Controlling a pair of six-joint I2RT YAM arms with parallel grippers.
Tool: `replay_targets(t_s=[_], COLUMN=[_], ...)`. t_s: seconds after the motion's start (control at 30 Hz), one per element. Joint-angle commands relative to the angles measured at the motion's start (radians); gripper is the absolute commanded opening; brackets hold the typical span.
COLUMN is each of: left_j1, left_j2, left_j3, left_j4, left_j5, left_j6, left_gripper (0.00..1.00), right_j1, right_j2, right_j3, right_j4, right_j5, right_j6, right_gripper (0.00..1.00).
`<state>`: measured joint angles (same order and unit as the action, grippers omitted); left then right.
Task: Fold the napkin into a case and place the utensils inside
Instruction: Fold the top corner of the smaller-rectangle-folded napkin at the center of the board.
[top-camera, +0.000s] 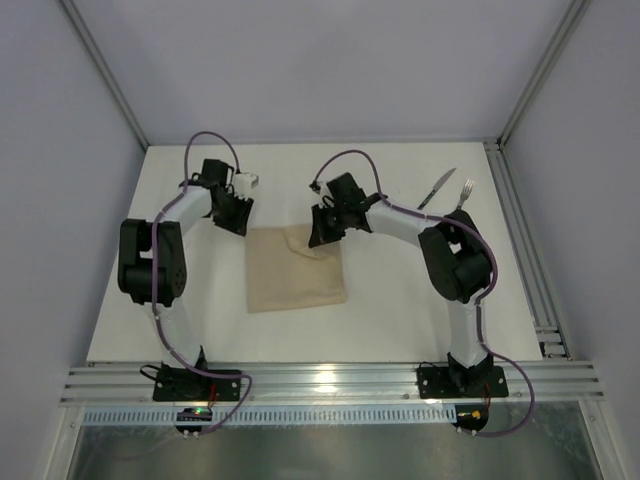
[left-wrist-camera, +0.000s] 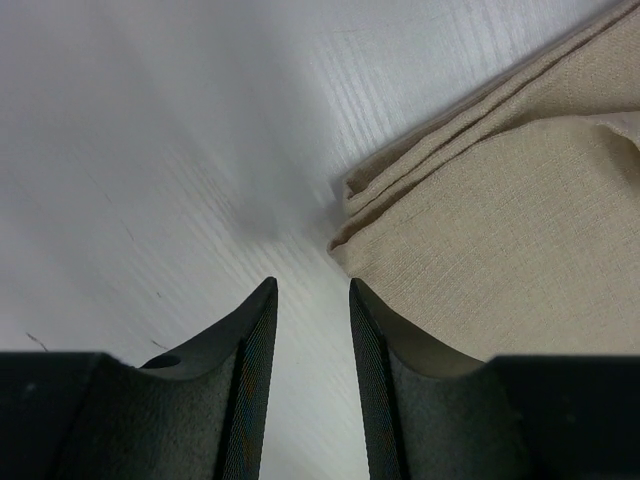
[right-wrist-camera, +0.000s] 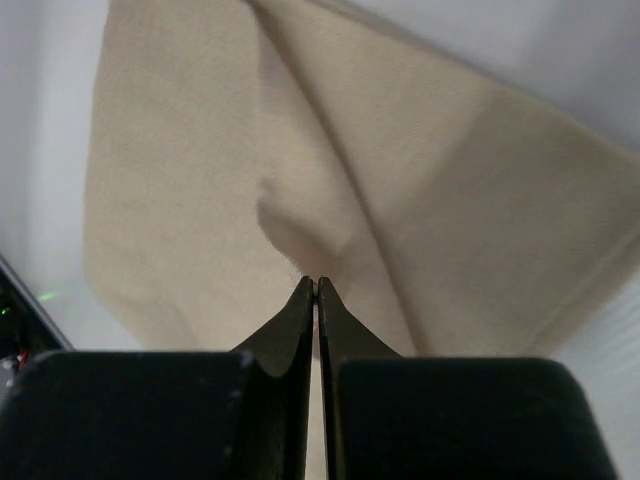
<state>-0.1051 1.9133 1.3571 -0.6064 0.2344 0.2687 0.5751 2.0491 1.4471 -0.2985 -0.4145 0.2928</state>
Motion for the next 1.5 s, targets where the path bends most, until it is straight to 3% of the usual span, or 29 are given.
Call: replay_targets(t_s=[0.0,0.6,1.03,1.33,1.47], left_j1=[0.015,0.028,0.027,0.027,0.028], left_j2=[-0.062,-0.05,-0.007,-0.007,-0.01], left_j3=[0.01,-0.055,-0.016,-0.018,-0.01], left_j4=[-0.03,-0.018,-0.019,-0.02,-0.026], left_j5=[-0.009,-0.011,0.036,0.028,0.019], left_j6=[-0.002,0.003,-0.014,-0.014,-0.011], left_gripper=[0.38,0.37,0.36,0.36,0.36], right_j1=[0.074,0.328,0.361,0.361,0.362], right_j2=[-0.061,0.023,0.146,0.146,0.175], right_j3=[-0.024,0.116,0.191,0.203,0.234], right_j4=[0.07,-0.037,-0.059,-0.018,-0.019], right_j5=[-0.058,-0.144,-0.174,-0.196,-0.266], right_j6=[0.054,0.089,0.172,0.183,0.175], right_gripper=[0.04,0.04,0.04,0.04,0.15])
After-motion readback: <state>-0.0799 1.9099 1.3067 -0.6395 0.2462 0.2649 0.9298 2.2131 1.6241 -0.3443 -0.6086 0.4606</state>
